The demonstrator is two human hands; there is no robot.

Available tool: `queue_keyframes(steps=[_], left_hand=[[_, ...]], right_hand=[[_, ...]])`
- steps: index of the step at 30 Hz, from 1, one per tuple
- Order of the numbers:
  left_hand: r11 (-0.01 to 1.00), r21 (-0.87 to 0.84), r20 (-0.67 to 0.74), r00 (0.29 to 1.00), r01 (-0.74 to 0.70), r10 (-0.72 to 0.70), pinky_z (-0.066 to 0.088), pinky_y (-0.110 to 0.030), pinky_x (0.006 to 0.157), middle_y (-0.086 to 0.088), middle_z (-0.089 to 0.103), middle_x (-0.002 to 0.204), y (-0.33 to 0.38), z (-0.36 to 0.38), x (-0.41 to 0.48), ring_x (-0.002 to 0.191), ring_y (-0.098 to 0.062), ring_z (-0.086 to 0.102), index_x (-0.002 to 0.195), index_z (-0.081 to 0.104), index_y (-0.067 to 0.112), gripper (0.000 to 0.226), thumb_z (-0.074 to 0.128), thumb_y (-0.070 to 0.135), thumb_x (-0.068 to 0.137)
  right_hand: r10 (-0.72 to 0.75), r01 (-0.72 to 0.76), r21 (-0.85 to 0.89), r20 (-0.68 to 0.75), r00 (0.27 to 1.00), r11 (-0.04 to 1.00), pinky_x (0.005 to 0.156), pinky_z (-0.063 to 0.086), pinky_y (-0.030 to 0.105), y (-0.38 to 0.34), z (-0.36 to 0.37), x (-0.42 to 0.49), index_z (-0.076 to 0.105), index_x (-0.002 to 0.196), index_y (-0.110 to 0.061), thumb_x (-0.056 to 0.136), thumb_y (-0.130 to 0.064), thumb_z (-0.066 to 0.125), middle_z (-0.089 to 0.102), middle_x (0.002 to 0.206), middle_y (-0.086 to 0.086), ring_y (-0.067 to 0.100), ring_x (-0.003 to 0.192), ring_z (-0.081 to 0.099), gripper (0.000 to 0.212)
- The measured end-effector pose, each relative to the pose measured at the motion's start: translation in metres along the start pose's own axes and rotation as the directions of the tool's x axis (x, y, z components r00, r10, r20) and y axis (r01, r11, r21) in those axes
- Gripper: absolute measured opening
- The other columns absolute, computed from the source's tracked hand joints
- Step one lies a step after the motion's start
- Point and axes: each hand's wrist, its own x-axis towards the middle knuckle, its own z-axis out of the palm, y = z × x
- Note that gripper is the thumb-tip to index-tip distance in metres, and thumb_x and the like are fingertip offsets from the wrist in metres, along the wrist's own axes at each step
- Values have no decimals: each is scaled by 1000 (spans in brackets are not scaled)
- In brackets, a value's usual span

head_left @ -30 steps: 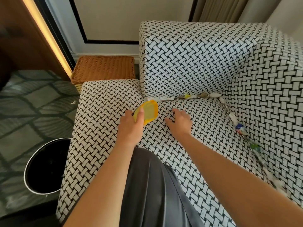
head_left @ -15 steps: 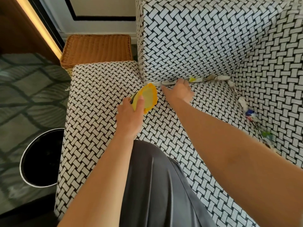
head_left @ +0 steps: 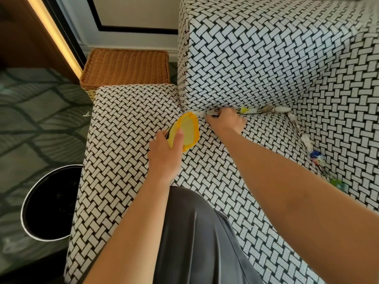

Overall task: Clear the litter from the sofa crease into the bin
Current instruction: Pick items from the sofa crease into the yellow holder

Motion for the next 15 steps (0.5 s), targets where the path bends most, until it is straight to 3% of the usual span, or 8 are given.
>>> queue_keyframes(steps=[4,10,15], left_hand=[[1000,4,-3,1000,-1,1,37,-48,102,-15,33,141,0,0,-2,127,-32,36,143,24,16,66,31,58,91],[1000,-11,-19,1000,7,-7,37,-49,102,-14,34,140,0,1,2,126,-32,37,143,26,15,67,32,58,91],[1000,-14,-25,1000,-9,9,40,-50,99,-13,40,135,-4,2,4,121,-31,41,140,29,14,69,31,61,89]], right_hand=[[-14,14,-3,1,1000,1000,98,37,41,-2,1,2,57,108,-10,84,-58,48,61,107,8,25,97,60,55],[-109,107,-23,-104,989,994,86,36,35,1,7,0,62,102,-12,95,-39,41,62,102,6,23,89,60,34],[-122,132,69,-134,983,989,85,34,34,5,8,-1,61,106,-13,99,-27,35,62,106,4,22,92,58,30]])
